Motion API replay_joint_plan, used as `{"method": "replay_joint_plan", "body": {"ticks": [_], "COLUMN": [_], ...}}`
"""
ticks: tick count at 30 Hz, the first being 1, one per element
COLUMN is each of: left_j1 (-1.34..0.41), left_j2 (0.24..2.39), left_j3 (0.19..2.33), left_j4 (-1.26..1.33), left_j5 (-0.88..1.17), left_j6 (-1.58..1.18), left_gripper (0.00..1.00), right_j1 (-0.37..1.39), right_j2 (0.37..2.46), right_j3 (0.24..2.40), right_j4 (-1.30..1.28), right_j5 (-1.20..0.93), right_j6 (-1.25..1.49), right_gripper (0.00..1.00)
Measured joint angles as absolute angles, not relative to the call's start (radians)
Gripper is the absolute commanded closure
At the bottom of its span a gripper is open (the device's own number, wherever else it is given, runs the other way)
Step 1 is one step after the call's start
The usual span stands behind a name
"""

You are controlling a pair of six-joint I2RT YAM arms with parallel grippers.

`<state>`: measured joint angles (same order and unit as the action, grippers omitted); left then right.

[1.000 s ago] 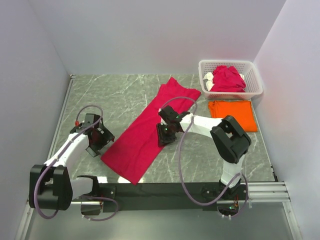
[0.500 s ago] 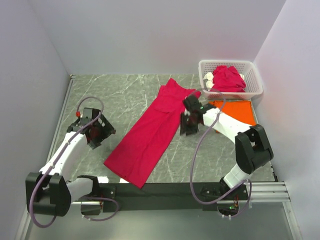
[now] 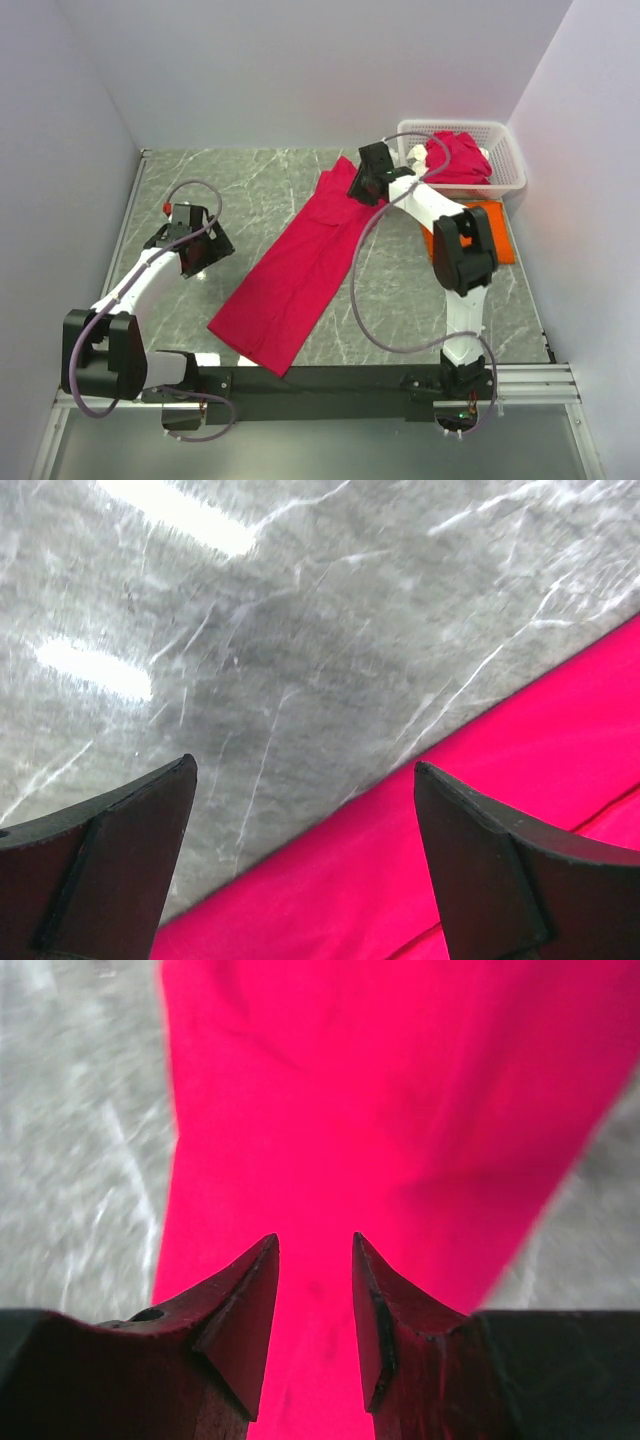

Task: Fold and stack the t-shirts
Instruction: Fold the tshirt

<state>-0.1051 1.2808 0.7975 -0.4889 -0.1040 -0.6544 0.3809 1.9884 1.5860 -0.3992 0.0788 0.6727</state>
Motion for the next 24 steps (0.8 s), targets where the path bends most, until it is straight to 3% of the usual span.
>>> {"method": "replay_joint_plan", "body": {"ticks": [7,16,24], "left_j1": [-0.138,-0.507,-0.646], "left_j2": [1.28,1.399,1.592], "left_j3": [0.797,0.851,0.909], "left_j4": [-0.487,-0.52,-0.521], "left_j5": [-0.105,-0.1,-0.08], "left_j6": [-0.641,-0.699,-0.763], "left_gripper": [0.12,0.25,0.33], "right_j1": [0.371,0.365,0.363], "right_j2": [2.176,2.196,2.194], "right_j3": [1.658,1.658,1.639], "right_j4": [-0.391,-0.389,-0.381], "right_j5": [0.069,0.06,0.058], "right_j6": [0.754,0.799,0.825], "right_gripper": [0.57,0.57,0.57]}}
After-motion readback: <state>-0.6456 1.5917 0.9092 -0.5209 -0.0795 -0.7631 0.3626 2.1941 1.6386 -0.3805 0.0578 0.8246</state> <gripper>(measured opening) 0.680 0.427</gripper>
